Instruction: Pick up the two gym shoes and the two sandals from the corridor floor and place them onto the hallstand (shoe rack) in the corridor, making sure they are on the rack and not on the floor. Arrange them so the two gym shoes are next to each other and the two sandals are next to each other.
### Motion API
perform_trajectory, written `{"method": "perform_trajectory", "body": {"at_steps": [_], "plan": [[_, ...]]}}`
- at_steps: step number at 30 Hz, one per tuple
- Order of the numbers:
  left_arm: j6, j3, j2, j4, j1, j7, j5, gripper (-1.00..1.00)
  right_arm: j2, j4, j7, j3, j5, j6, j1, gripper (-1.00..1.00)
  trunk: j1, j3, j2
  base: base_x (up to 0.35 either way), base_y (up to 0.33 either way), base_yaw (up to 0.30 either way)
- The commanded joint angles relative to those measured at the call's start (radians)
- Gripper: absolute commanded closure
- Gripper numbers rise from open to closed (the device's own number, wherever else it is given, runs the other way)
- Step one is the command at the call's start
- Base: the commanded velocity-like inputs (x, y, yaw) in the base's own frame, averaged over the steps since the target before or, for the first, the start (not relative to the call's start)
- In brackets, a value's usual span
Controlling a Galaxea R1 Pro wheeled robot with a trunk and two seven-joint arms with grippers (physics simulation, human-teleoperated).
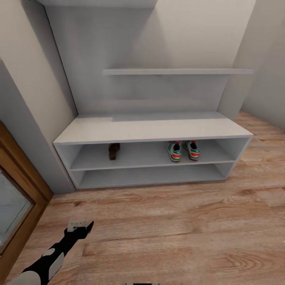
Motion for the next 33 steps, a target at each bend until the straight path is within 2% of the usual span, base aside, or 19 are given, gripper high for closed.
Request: {"method": "perform_trajectory", "body": {"at_steps": [1, 6, 8, 11, 12, 13, 14, 16, 20, 23, 24, 25, 26, 28, 29, 30, 31, 32, 33], "plan": [[0.000, 0.003, 0.000, 0.001, -0.001, -0.009, 0.008, -1.00, 0.000, 0.001, 0.002, 0.005, -0.012, 0.004, -0.002, 1.00, -0.001, -0.001, 0.000, -0.333, 0.005, 0.000], [-0.001, 0.003, -0.001, 0.000, -0.001, -0.015, 0.007, -1.00, 0.000, 0.001, 0.002, 0.006, -0.012, 0.004, -0.002, 1.00, -0.001, -0.001, 0.000, -0.263, 0.001, 0.000], [-0.002, 0.003, 0.000, 0.000, -0.001, -0.047, 0.006, -1.00, -0.001, 0.001, 0.002, 0.006, -0.012, 0.004, -0.002, 1.00, -0.001, -0.001, 0.000, -0.070, 0.000, 0.000], [-0.001, 0.004, 0.007, 0.000, -0.001, -0.191, 0.006, -1.00, -0.001, 0.001, 0.002, 0.006, -0.012, 0.004, -0.002, 1.00, -0.001, -0.001, 0.000, -0.025, 0.000, 0.000], [-0.001, 0.005, 0.028, -0.001, -0.001, -0.293, 0.007, -1.00, -0.001, 0.001, 0.002, 0.006, -0.012, 0.004, -0.002, 1.00, -0.001, -0.001, 0.000, -0.008, 0.000, 0.000], [-0.001, 0.005, 0.047, -0.001, -0.001, -0.357, 0.008, -1.00, -0.001, 0.001, 0.002, 0.006, -0.012, 0.004, -0.002, 1.00, -0.001, -0.001, 0.000, -0.005, 0.000, 0.000], [-0.001, 0.009, 0.064, -0.001, -0.002, -0.412, 0.009, -1.00, 0.000, 0.001, 0.002, 0.006, -0.012, 0.004, -0.002, 1.00, -0.001, -0.001, 0.000, -0.003, 0.000, 0.000], [-0.002, 0.037, 0.087, -0.002, -0.002, -0.480, 0.018, -1.00, 0.000, 0.001, 0.002, 0.006, -0.012, 0.004, -0.002, 1.00, -0.001, -0.001, 0.000, -0.002, 0.000, 0.000], [-0.031, 0.119, 0.116, 0.004, -0.002, -0.517, 0.048, -1.00, 0.000, 0.001, 0.002, 0.006, -0.012, 0.004, -0.002, 1.00, -0.001, -0.001, 0.000, 0.000, 0.000, 0.000], [-0.127, 0.160, 0.150, 0.066, -0.001, -0.526, 0.063, -1.00, 0.000, 0.001, 0.002, 0.006, -0.012, 0.004, -0.002, 1.00, -0.001, -0.001, 0.000, 0.000, 0.000, 0.000], [-0.143, 0.163, 0.154, 0.077, -0.001, -0.526, 0.068, -1.00, -0.001, 0.001, 0.002, 0.006, -0.012, 0.004, -0.002, 1.00, -0.001, -0.001, 0.000, 0.000, 0.000, 0.000], [-0.184, 0.169, 0.165, 0.105, -0.001, -0.528, 0.093, -1.00, 0.000, 0.001, 0.002, 0.006, -0.012, 0.004, -0.002, 1.00, -0.001, -0.001, 0.000, 0.000, 0.000, 0.000], [-0.212, 0.173, 0.176, 0.124, -0.002, -0.531, 0.153, -1.00, 0.000, 0.001, 0.002, 0.006, -0.012, 0.004, -0.002, 1.00, -0.001, -0.001, 0.000, 0.000, 0.000, 0.000], [-0.224, 0.175, 0.186, 0.138, -0.002, -0.549, 0.226, -1.00, 0.000, 0.001, 0.002, 0.007, -0.012, 0.004, -0.002, 1.00, -0.001, -0.001, 0.000, 0.000, 0.000, 0.000], [-0.225, 0.175, 0.189, 0.142, -0.002, -0.558, 0.243, -1.00, 0.000, 0.001, 0.002, 0.007, -0.012, 0.004, -0.002, 1.00, -0.001, -0.001, 0.000, 0.000, 0.000, 0.000], [-0.228, 0.176, 0.199, 0.158, -0.002, -0.597, 0.285, -1.00, -0.001, 0.001, 0.002, 0.007, -0.012, 0.005, -0.002, 1.00, -0.001, -0.001, 0.000, 0.000, 0.000, 0.000], [-0.230, 0.177, 0.208, 0.167, -0.002, -0.627, 0.304, -1.00, 0.000, 0.001, 0.002, 0.008, -0.012, 0.005, -0.002, 1.00, -0.001, -0.001, 0.000, 0.000, 0.000, 0.000], [-0.230, 0.177, 0.232, 0.184, -0.001, -0.681, 0.336, -1.00, 0.000, 0.001, 0.002, 0.009, -0.012, 0.006, -0.002, 1.00, -0.001, -0.001, 0.000, 0.000, 0.000, 0.000], [-0.230, 0.177, 0.234, 0.185, -0.001, -0.684, 0.338, -1.00, 0.000, 0.001, 0.002, 0.009, -0.012, 0.006, -0.002, 1.00, -0.001, -0.001, 0.000, 0.000, 0.000, 0.000]]}}
